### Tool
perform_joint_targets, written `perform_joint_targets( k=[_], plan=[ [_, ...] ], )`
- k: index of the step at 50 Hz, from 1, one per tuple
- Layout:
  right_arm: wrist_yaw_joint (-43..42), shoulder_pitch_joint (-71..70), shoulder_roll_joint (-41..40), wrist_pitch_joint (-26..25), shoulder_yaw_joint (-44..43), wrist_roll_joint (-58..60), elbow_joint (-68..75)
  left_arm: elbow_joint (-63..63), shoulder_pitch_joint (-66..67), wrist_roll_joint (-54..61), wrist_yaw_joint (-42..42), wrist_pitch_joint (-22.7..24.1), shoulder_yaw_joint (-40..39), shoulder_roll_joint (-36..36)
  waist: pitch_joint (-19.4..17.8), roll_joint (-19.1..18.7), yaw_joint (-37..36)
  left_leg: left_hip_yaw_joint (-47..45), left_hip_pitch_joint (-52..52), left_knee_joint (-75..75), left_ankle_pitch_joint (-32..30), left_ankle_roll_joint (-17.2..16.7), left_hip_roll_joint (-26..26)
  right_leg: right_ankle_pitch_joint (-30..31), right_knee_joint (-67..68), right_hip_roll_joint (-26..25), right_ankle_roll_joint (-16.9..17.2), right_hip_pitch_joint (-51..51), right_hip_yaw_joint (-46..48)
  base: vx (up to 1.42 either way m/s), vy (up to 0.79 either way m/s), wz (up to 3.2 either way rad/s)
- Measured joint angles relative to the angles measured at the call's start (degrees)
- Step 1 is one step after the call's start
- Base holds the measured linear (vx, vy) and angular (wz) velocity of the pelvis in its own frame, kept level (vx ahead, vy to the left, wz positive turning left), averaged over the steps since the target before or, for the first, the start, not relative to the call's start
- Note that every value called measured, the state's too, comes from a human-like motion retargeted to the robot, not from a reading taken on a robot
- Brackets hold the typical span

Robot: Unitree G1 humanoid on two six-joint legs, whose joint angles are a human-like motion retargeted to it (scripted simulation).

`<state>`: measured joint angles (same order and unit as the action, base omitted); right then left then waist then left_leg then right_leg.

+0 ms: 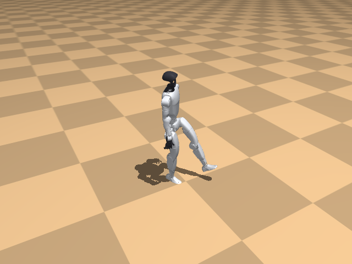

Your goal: In place motions

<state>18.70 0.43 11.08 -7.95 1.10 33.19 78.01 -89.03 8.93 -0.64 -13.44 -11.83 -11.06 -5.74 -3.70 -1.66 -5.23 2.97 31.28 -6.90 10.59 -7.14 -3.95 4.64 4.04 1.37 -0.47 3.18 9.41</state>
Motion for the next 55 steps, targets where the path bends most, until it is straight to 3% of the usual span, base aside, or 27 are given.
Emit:
perform_joint_targets(
  k=[11, 13, 17, 21, 27, 31, 38, 48, 50, 55],
  plan=[
    [-1.61, 1.35, 0.88, -1.51, -3.25, -0.99, 7.18, 3.97, -3.09, 1.12, 0.94, 0.32, 0.71, -0.83, 6.24, 2.02, 7.36, -0.68, -16.08, -13.93, -0.99, 11.07, -1.73, -0.61, -0.38, 4.04, 2.46, -3.1, 5.07, 0.11, 0.05, 0.6],
    [-1.87, 1.46, 1.09, -1.94, -3.75, -1.31, 8.67, 4.99, -3.76, 1.12, 0.88, 0.44, 1.3, -1.03, 6.63, 1.95, 7.93, -0.39, -20.76, -12.48, -0.09, 9.79, -1.69, -0.76, -0.41, 3.87, 2.69, -3.07, 5.58, 0.21, 0.05, 0.29],
    [-2.1, 2.35, 1.39, -2.52, -4.33, -1.23, 10.17, 6.61, -4.22, 0.68, 0.62, 0.83, 2.44, -1.02, 8.26, 0.16, 8.79, -11.54, -28.95, -1.72, 6.89, 6.94, 2.43, -1.22, -0.56, 2.02, 3.37, -3.13, 6.45, 0.26, 0.06, 0.2],
    [-3.54, 1.63, 0.53, -3.59, -3.14, -2.08, 11.45, 6.0, -5.35, -0.46, -0.21, 0.76, 1.39, -0.9, 10.74, -1.24, 13.2, -7.26, -28.08, 4.39, 2.85, 4.79, 2.56, -1.56, -0.8, 1.99, 4.19, -4.23, 9.4, 0.19, 0.07, 0.62],
    [-4.72, 1.19, -2.05, -1.16, -1.27, -6.39, 9.5, 6.91, -7.72, -0.66, -0.24, 0.9, 3.58, -2.11, 8.33, 0.71, 9.06, -7.96, -28.87, 5.58, 2.15, 6.64, 0.68, -0.67, -0.82, 3.17, 5.18, -4.15, 8.02, 0.18, 0.02, -0.19],
    [-4.58, 0.4, -3.51, -1.48, 1.52, -3.14, 8.17, 6.68, -6.55, -0.35, 0.44, 1.13, 3.33, -2.28, 9.28, 2.27, 5.71, -9.32, -28.79, 6.01, 2.4, 7.56, -0.21, 0.2, -0.71, 4.12, 6.0, -5.38, 6.6, 0.23, 0.04, -0.37],
    [-0.31, -2.44, -4.17, 1.12, 7.82, 2.24, 0.82, 4.59, -3.25, 0.09, -1.55, 0.65, -1.09, -2.11, 8.67, 2.9, 6.59, -10.02, -29.07, 6.7, 2.88, 9.09, -1.51, 1.15, -0.22, 5.37, 7.29, -6.51, 5.73, 0.16, 0.08, -0.23],
    [0.11, -1.44, -3.57, 2.6, 7.12, 0.85, -3.56, 0.74, 0.48, -1.34, -1.99, -0.64, -3.8, -4.36, 8.23, 4.07, 4.03, -8.74, -30.27, 6.17, 3.82, 11.81, -3.91, 1.29, 1.86, 7.05, 9.0, -6.3, 4.47, 0.22, 0.12, -0.15],
    [-0.22, -0.87, -3.09, 2.53, 6.36, 0.96, -2.98, -0.14, 0.4, -0.79, -1.64, -0.93, -4.39, -4.75, 8.38, 3.8, 4.62, -7.47, -30.14, 5.67, 3.92, 12.19, -3.98, 0.5, 3.67, 6.97, 8.46, -6.35, 5.12, 0.22, 0.13, 0.35],
    [-1.89, -0.14, -2.2, 1.83, 4.11, 1.38, -0.71, -1.12, -0.71, 0.86, -0.94, -0.31, -3.97, -5.66, 7.18, 1.37, 6.68, -6.55, -30.58, 4.52, 3.88, 12.53, -1.2, -0.74, 14.68, 2.72, 2.46, -10.5, 1.74, 0.15, 0.08, 0.31]
  ],
)
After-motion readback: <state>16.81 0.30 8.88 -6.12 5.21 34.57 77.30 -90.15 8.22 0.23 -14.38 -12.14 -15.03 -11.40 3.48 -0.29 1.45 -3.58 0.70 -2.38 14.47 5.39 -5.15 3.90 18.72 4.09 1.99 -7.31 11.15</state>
